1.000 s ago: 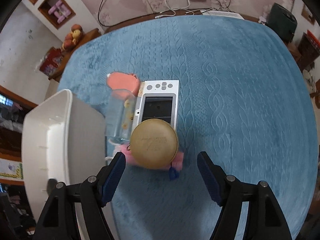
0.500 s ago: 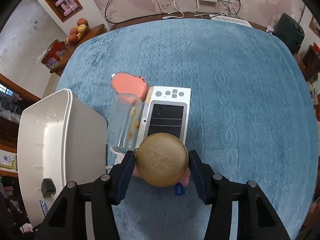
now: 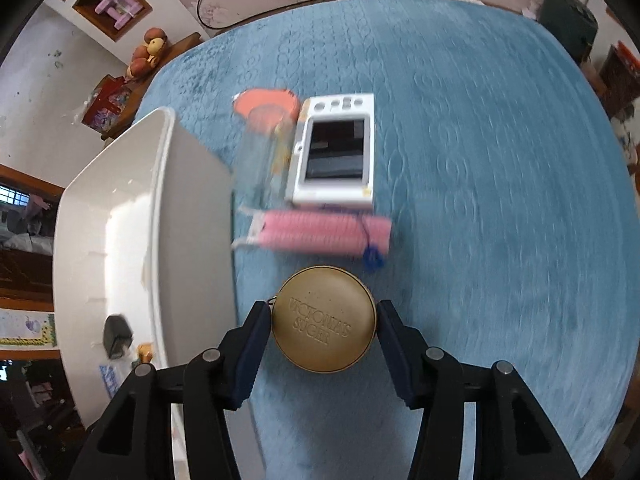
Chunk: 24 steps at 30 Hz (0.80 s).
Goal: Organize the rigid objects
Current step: 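Carry the gold tin into the tray and open the right gripper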
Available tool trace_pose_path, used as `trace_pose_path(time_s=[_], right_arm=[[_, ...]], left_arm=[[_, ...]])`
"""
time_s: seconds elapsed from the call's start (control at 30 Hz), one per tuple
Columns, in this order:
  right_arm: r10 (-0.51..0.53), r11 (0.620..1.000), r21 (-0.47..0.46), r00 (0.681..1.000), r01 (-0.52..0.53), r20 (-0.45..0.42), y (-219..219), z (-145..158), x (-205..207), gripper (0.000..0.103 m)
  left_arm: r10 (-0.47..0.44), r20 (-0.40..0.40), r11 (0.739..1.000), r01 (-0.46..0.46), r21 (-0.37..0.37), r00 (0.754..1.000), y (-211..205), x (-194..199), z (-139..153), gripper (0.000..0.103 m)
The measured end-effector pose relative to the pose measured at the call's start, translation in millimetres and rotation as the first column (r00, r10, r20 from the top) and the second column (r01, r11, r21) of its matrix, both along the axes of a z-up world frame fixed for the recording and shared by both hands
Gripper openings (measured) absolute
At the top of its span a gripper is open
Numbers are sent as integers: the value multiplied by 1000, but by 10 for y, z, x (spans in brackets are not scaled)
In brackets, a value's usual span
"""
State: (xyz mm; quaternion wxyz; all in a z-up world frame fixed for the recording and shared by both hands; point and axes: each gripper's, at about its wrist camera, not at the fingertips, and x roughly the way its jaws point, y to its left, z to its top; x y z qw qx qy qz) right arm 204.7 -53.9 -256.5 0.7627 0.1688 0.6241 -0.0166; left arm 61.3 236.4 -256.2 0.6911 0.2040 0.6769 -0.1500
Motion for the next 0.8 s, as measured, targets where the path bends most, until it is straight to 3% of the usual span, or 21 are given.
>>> trace_pose_path(time_s=[0.47,0.8], right_arm=[[-22,1000,11,997,21,80,421,651,-506,55],[89,996,-15,984,-88,154,1008,1012,-632,55]], left_arm=[[-17,28,999,18,-34,999,45,-61,31,23],[-51,3,997,51,-66,999,72,-41,39,23]])
